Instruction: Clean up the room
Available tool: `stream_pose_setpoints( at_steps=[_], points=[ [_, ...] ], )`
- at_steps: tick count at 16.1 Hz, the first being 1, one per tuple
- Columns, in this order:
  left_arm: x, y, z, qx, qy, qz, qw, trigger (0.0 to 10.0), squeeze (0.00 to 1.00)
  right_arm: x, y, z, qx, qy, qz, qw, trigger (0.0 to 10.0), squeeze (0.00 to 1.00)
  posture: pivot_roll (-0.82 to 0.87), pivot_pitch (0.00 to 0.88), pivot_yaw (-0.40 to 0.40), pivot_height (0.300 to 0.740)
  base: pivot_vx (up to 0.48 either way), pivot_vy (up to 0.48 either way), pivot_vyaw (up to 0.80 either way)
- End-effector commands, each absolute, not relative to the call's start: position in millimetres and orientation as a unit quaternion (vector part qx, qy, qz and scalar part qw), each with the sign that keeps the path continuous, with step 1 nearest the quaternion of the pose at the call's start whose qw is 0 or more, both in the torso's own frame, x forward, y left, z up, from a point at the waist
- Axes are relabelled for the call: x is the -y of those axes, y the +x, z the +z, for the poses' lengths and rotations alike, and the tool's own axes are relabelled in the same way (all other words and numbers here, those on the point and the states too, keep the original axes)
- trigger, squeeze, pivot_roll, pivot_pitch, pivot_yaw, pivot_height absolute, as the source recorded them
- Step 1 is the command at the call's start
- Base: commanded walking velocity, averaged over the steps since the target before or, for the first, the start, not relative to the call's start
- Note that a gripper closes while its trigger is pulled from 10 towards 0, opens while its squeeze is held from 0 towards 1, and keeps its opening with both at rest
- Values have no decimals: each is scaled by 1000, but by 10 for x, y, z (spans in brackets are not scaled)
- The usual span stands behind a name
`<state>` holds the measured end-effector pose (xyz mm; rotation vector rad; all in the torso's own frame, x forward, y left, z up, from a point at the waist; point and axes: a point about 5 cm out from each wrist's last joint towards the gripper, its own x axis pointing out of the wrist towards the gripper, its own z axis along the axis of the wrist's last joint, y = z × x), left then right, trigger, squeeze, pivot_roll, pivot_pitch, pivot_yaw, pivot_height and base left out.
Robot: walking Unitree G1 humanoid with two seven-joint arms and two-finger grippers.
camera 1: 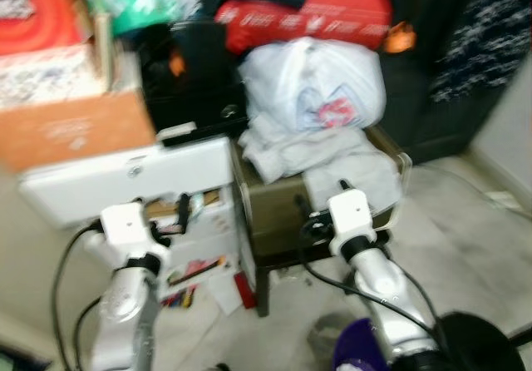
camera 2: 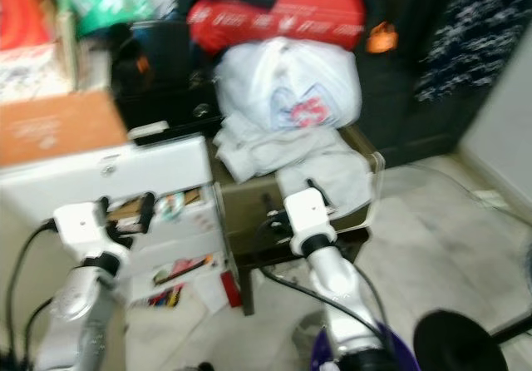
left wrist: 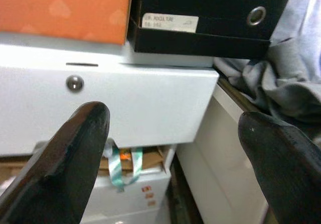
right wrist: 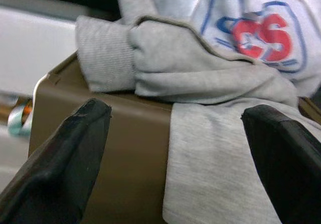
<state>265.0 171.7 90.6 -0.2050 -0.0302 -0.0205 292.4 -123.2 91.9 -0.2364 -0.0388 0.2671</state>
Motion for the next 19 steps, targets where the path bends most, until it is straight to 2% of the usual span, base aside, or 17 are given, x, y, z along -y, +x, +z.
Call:
stream_pose_setpoints(
  at_steps=[1, 19],
  points=[
    [-1759, 2657, 909, 12, -95, -10, 995, 10000, 0, 1196, 2943, 946, 23, -110, 135, 984, 10000, 0, -110, 52, -24, 740, 0, 0, 800],
    [-1729, 2663, 889, 4, -98, -20, 995, 10000, 0, 1188, 2947, 927, 18, -107, 142, 984, 10000, 0, -104, 40, -27, 740, 0, 0, 800]
  ],
)
